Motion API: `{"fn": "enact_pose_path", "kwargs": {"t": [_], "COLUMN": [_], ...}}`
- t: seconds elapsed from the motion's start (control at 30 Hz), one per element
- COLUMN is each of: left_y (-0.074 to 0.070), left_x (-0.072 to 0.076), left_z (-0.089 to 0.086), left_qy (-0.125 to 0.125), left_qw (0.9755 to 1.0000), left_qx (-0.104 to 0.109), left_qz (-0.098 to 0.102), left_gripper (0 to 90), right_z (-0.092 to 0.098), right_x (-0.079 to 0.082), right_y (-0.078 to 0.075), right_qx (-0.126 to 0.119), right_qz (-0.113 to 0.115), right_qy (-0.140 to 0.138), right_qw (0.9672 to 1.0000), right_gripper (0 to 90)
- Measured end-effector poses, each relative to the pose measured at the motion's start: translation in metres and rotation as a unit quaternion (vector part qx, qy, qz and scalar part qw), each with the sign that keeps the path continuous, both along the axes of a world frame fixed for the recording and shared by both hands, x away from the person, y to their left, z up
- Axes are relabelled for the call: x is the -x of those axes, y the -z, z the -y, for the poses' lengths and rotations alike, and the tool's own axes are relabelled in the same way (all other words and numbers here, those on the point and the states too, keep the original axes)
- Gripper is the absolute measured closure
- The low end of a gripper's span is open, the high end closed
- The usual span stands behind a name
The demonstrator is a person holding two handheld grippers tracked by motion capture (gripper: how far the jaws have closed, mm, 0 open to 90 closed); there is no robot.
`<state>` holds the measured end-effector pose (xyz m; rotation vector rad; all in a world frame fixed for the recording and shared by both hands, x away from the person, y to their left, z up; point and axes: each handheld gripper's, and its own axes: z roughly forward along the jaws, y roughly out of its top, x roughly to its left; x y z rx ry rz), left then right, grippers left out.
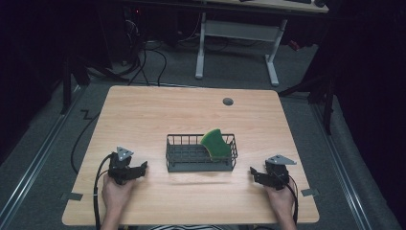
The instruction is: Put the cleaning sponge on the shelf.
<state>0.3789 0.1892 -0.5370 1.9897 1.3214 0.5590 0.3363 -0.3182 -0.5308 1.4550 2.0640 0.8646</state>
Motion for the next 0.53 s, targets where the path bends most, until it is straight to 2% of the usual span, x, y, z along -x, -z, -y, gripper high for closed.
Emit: {"fn": "enact_pose_path", "kwargs": {"t": [0.53], "left_y": [0.0001], "left_x": [0.0002], "left_z": [-0.0002], "left_qy": [-0.002], "left_qw": [1.0000], "left_qx": [0.001], "left_qz": [0.001], "left_gripper": [21.1], "right_z": [-0.0016], "right_x": [0.0012], "right_y": [0.0001], "right_qx": [0.001], "right_qz": [-0.001], "right_qy": [0.014], "right_qw": [0.9999], "right_gripper": [25.8]}}
